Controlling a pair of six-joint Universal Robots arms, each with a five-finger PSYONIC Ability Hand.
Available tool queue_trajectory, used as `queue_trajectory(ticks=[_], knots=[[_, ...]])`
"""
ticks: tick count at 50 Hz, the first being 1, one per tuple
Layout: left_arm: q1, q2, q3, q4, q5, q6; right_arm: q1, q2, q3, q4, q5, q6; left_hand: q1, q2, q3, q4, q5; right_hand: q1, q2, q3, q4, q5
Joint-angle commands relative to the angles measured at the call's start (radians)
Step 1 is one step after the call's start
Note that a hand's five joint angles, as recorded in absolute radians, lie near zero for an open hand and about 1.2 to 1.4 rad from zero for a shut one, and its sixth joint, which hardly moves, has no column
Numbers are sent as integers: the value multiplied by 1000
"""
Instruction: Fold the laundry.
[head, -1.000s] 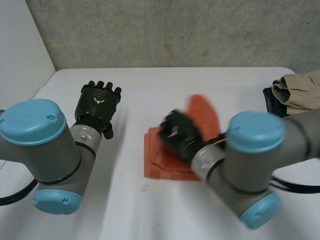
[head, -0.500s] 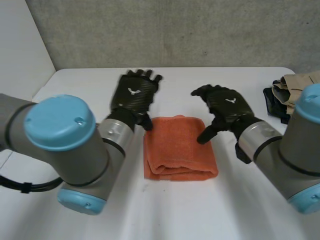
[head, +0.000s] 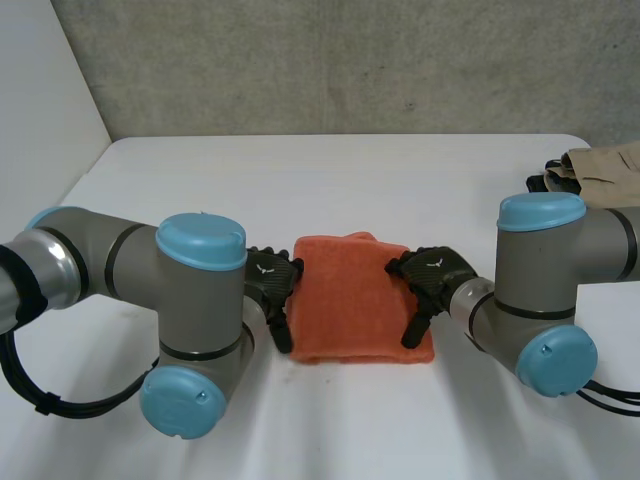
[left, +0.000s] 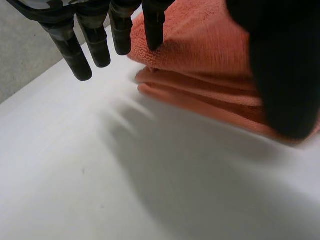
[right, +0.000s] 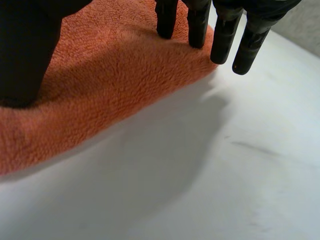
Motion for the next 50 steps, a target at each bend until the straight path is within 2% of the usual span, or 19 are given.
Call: queue_trajectory(ticks=[1,9,13,19,34,50], knots=[[-6,109,17,-8,72,29,23,-176,66,-73,58,-41,-26,-28,-39,-29,-45,-2,-48,-39,-63,-60],[19,293,21,-16,240,28,64,-344,265,-271,64,-52,-14,-16,-27,-17,-33,-2,-48,-39,-63,-60],[39,342,20,-33,296,16,138,-364,365,-360,66,-53,-14,-16,-27,-17,-33,-2,-48,-39,-63,-60],[46,371,27,-71,353,-9,208,-346,442,-402,63,-41,-11,-13,-24,-14,-30,-2,-48,-39,-63,-60],[52,373,27,-71,358,-44,221,-143,399,-552,84,-58,-11,-13,-24,-14,-30,-2,-48,-39,-63,-60],[63,373,23,-65,358,-67,218,-53,302,-600,135,-158,-8,-10,-21,-11,-27,-2,-48,-39,-63,-60]])
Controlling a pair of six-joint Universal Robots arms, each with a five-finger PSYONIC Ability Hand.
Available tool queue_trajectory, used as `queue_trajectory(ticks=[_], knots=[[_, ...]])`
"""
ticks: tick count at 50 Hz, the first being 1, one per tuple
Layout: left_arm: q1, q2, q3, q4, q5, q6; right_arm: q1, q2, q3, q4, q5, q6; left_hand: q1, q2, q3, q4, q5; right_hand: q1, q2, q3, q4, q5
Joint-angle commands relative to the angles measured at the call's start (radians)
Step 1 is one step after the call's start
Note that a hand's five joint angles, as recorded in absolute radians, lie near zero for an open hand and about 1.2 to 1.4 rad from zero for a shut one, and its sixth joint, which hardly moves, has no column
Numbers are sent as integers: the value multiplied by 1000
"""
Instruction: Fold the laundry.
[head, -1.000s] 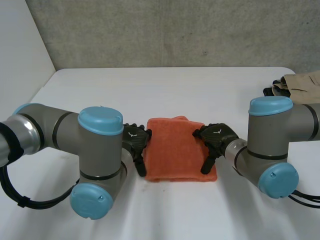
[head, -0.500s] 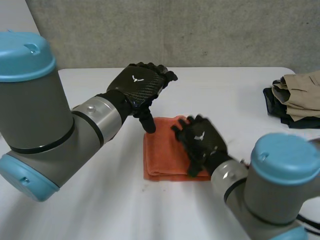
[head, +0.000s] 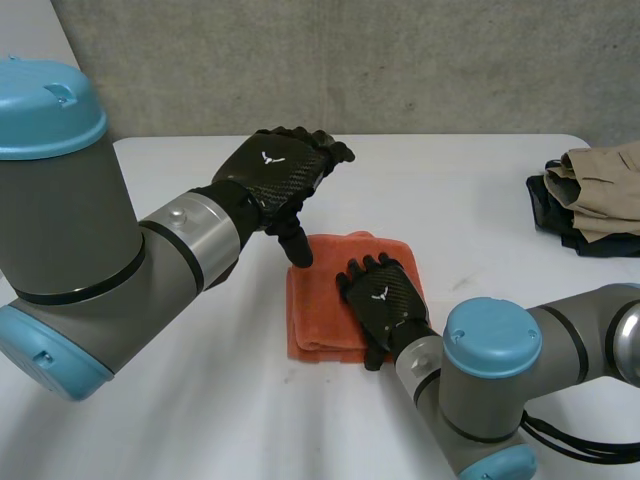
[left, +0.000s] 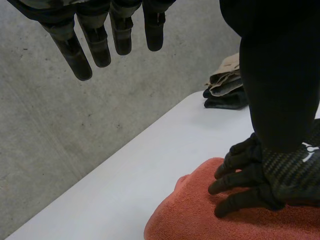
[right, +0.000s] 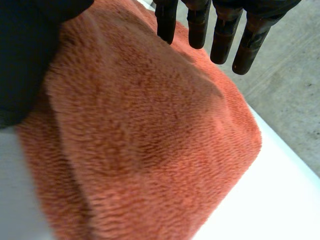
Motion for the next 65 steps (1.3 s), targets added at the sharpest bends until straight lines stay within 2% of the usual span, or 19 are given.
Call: queue_trajectory(ticks=[1,5,16,20,21,22,28,34,37,38,40,41,44,47,51,54,57,61,65], knots=[[11,0,-1,4,1,-30,-2,23,-51,-28,20,-32,-8,-10,-21,-11,-27,0,-48,-39,-63,-54],[17,2,-1,4,1,-54,-4,54,-94,-28,19,-31,-8,-10,-21,-11,-27,10,-38,-29,-53,-44],[19,3,-8,4,1,-67,-5,105,-194,-28,0,-25,-5,-7,-18,-8,-24,468,420,429,405,413],[19,3,-7,4,3,-67,-5,126,-228,-28,-33,-23,-3,-4,-16,-5,-21,949,901,910,886,894],[19,3,-7,6,3,-67,-5,135,-241,-22,-56,-22,-3,-4,-16,-5,-21,1185,1137,1146,1123,1131],[19,3,-7,6,3,-68,-10,138,-248,-22,-64,-22,0,-1,-13,-2,-18,1222,1173,1182,1159,1167],[19,5,-5,6,3,-67,-85,106,-249,-14,-79,-17,0,-1,-13,-2,-18,1222,1174,1183,1159,1167],[20,5,-4,6,3,-67,-238,11,-226,30,-130,-29,0,-1,-13,-2,-18,1222,1174,1183,1159,1167],[22,5,-5,6,1,-68,-335,-1,-234,78,-232,-45,0,-1,-13,-2,-18,1222,1174,1183,1159,1167],[23,5,-5,6,3,-68,-382,-6,-243,93,-298,-63,0,-1,-13,-2,-18,1222,1174,1183,1159,1167],[23,5,-5,6,1,-68,-427,-10,-260,96,-361,-88,0,-1,-13,-2,-18,1222,1174,1183,1159,1167],[23,5,-5,6,3,-68,-466,-12,-275,93,-419,-114,0,-1,-13,-2,-18,1222,1174,1183,1159,1167],[25,6,-5,6,1,-68,-532,-9,-341,83,-499,-150,0,-1,-13,-2,-18,1222,1174,1183,1159,1167],[25,6,-5,6,1,-68,-579,5,-436,40,-532,-138,0,-1,-13,-2,-18,1222,1174,1183,1159,1167],[25,11,-5,6,1,-68,-622,19,-540,-89,-538,-71,0,-1,-13,-2,-18,1222,1174,1183,1159,1167],[26,17,-7,6,1,-68,-674,25,-620,-238,-539,87,0,-1,-13,-2,-18,1222,1174,1183,1159,1167],[26,19,-7,6,1,-68,-733,43,-689,-290,-541,223,0,-1,-13,-2,-18,1222,1174,1183,1159,1167],[29,19,-8,6,0,-70,-780,103,-778,-303,-562,320,0,-1,-13,-2,-18,1222,1174,1183,1159,1167],[29,19,-11,6,0,-70,-848,178,-855,-303,-604,323,0,-1,-13,-2,-18,1222,1174,1183,1159,1167]])
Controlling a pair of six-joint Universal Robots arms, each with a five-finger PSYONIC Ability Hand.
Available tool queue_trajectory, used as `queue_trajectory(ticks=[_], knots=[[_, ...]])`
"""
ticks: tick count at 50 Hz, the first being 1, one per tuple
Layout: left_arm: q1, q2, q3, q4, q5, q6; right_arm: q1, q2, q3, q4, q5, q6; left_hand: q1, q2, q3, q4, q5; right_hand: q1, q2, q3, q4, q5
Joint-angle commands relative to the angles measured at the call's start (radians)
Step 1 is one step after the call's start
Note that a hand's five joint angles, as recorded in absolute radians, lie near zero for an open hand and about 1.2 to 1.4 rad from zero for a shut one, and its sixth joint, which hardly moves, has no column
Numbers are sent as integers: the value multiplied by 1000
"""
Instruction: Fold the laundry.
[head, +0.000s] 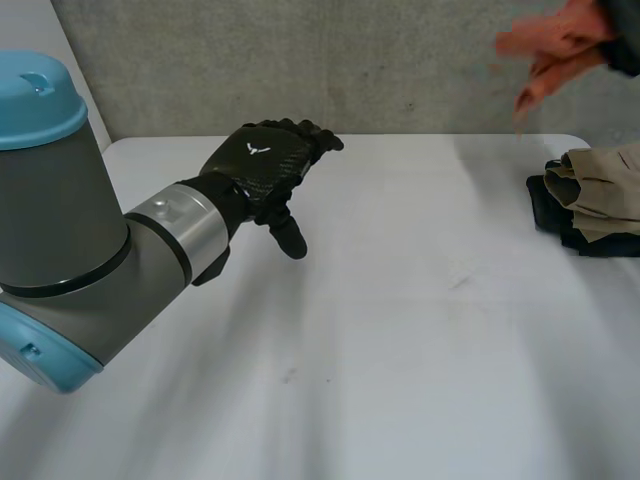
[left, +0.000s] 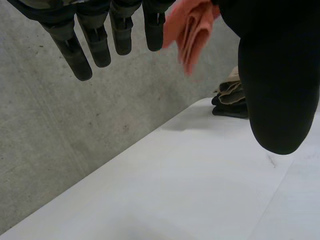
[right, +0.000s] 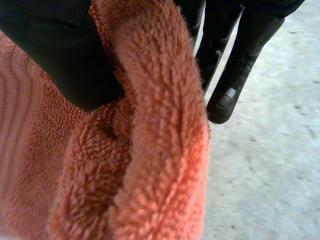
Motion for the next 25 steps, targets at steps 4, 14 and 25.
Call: queue_trajectory(ticks=[4,14,25], knots=[[2,0,-6,0,-1,-1,-165,193,-169,-6,-95,81,3,2,-10,1,-15,505,227,230,202,298],[6,-3,-7,3,1,-33,-332,303,-78,17,-249,55,3,2,-10,1,-15,505,227,230,202,298],[6,-9,-6,6,1,-38,-398,130,203,30,-410,-19,3,2,-10,1,-15,-717,-995,-992,-1020,-924]])
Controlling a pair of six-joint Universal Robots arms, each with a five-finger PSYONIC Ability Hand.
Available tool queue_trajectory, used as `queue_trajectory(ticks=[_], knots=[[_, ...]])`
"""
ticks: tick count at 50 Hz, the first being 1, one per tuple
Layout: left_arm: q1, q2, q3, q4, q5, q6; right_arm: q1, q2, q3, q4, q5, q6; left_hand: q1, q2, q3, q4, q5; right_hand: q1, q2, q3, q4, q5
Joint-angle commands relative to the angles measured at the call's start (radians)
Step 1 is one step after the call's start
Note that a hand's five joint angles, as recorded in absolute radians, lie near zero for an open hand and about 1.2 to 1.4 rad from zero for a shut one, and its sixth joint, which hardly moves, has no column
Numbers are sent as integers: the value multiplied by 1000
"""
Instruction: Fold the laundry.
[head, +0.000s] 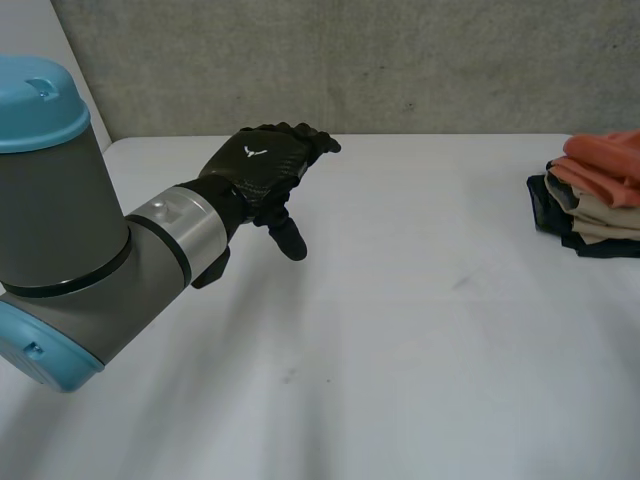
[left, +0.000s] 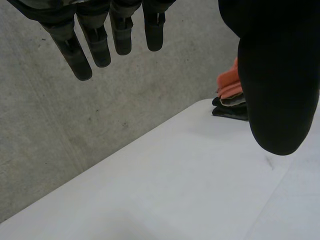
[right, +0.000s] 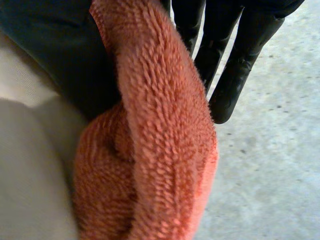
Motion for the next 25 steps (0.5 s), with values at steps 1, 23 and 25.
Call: queue_trajectory(ticks=[1,23,25], knots=[[-1,-2,2,1,0,0,-20,-178,180,11,-60,-19,3,2,-10,1,-15,-672,-919,-921,-940,-872],[2,36,9,1,-9,0,-100,-555,72,542,594,-304,-5,-7,-18,-8,-24,-672,-919,-921,-940,-872],[10,51,8,3,-11,0,-41,-582,92,530,598,-298,-5,-7,-18,-8,-24,-672,-919,-921,-940,-872]])
